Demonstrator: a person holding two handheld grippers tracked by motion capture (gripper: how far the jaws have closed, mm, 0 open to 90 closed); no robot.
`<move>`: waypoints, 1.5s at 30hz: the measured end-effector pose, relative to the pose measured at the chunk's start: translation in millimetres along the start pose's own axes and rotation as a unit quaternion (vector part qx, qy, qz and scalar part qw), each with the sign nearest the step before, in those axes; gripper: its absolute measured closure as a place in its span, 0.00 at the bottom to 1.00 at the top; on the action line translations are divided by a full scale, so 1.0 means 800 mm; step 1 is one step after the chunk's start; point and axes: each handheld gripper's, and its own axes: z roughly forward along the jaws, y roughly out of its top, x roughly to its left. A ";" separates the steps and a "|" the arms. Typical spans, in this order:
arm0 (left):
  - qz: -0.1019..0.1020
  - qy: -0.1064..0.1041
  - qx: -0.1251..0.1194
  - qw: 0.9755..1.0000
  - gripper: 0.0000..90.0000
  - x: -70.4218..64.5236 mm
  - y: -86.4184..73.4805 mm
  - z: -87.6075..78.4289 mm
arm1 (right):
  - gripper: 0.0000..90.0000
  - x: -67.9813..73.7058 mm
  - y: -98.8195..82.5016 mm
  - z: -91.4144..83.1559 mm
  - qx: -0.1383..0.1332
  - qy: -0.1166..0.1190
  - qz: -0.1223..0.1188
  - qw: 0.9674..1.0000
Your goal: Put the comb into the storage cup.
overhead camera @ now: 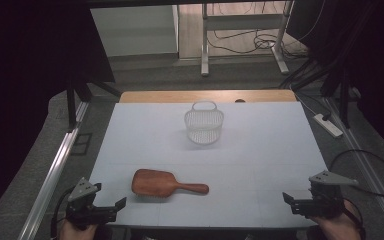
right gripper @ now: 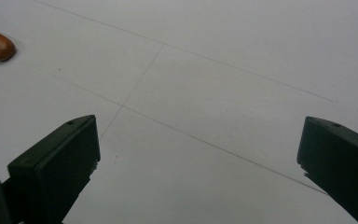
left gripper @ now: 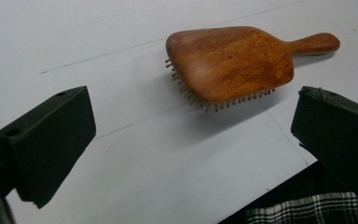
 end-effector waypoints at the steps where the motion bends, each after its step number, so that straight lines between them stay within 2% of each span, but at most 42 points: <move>1: 0.000 0.000 0.001 1.000 0.00 0.000 0.000 0.000 | 0.00 0.000 0.000 0.000 0.000 0.000 0.000 1.000; 6: -0.009 -0.007 0.006 1.000 0.00 0.002 -0.001 -0.001 | 0.00 0.001 0.001 0.001 0.000 0.003 -0.006 1.000; 16: -0.016 -0.010 0.013 1.000 0.00 0.004 -0.002 -0.001 | 0.00 0.002 0.003 0.004 0.003 0.006 -0.010 1.000; 24: -0.008 0.000 0.022 1.000 0.00 0.000 -0.001 0.000 | 0.00 0.003 0.004 0.005 0.006 0.010 -0.016 1.000; 25: -0.008 -0.002 0.023 1.000 0.00 0.000 -0.001 0.000 | 0.00 0.003 0.004 0.006 0.006 0.010 -0.016 1.000; 27: -0.013 -0.018 0.022 1.000 0.00 0.000 0.000 -0.001 | 0.00 0.003 0.005 0.006 0.008 0.011 -0.017 1.000; 31: -0.004 -0.008 0.024 1.000 0.00 -0.003 0.004 -0.002 | 0.00 0.003 0.005 0.006 0.008 0.014 -0.019 1.000; 35: -0.007 -0.013 0.023 1.000 0.00 -0.002 0.006 -0.002 | 0.00 0.003 0.005 0.007 0.008 0.015 -0.019 1.000; 38: -0.001 -0.007 0.020 1.000 0.00 -0.003 0.007 -0.001 | 0.00 0.003 0.006 0.007 0.008 0.015 -0.018 1.000; 45: 0.008 -0.026 0.026 0.999 0.00 -0.005 0.013 0.005 | 0.00 0.004 0.006 0.008 0.010 0.017 -0.024 1.000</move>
